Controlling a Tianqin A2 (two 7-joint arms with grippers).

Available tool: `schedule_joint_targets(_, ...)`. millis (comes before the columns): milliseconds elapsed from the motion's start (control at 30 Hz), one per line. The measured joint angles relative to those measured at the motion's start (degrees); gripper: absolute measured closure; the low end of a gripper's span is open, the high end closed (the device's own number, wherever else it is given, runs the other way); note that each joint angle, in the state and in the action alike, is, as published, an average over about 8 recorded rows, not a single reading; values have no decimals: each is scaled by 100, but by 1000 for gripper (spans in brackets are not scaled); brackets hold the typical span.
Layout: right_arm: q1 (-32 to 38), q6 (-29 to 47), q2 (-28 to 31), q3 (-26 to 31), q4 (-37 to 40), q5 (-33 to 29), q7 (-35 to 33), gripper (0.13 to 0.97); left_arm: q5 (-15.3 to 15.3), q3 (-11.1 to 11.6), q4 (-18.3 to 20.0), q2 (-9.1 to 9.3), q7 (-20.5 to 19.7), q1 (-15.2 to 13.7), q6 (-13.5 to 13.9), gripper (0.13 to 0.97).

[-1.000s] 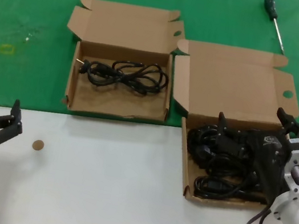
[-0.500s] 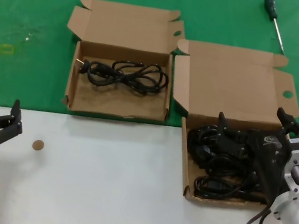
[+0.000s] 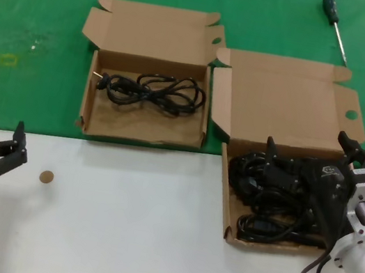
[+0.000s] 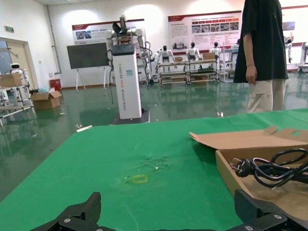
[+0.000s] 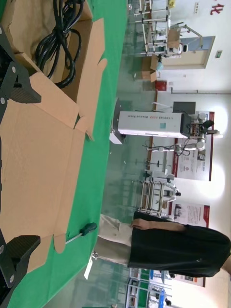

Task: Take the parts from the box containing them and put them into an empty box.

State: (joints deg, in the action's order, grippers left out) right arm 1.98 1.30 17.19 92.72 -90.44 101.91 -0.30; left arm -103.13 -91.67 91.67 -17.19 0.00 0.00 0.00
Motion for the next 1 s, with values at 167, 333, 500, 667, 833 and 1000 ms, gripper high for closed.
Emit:
schedule_joint_targets(167, 0, 0, 0, 0, 0, 0, 0, 129, 0, 0, 0, 0, 0, 0, 0, 132)
schedule_joint_targets(333, 0, 0, 0, 0, 0, 0, 0, 129, 0, 0, 0, 0, 0, 0, 0, 132)
schedule_joint_targets(500, 0, 0, 0, 0, 0, 0, 0, 129, 0, 0, 0, 0, 0, 0, 0, 132)
schedule_joint_targets(667, 0, 0, 0, 0, 0, 0, 0, 129, 0, 0, 0, 0, 0, 0, 0, 132)
schedule_joint_targets(833, 0, 0, 0, 0, 0, 0, 0, 129, 0, 0, 0, 0, 0, 0, 0, 132)
schedule_joint_targets(1000, 0, 0, 0, 0, 0, 0, 0, 129, 0, 0, 0, 0, 0, 0, 0, 132)
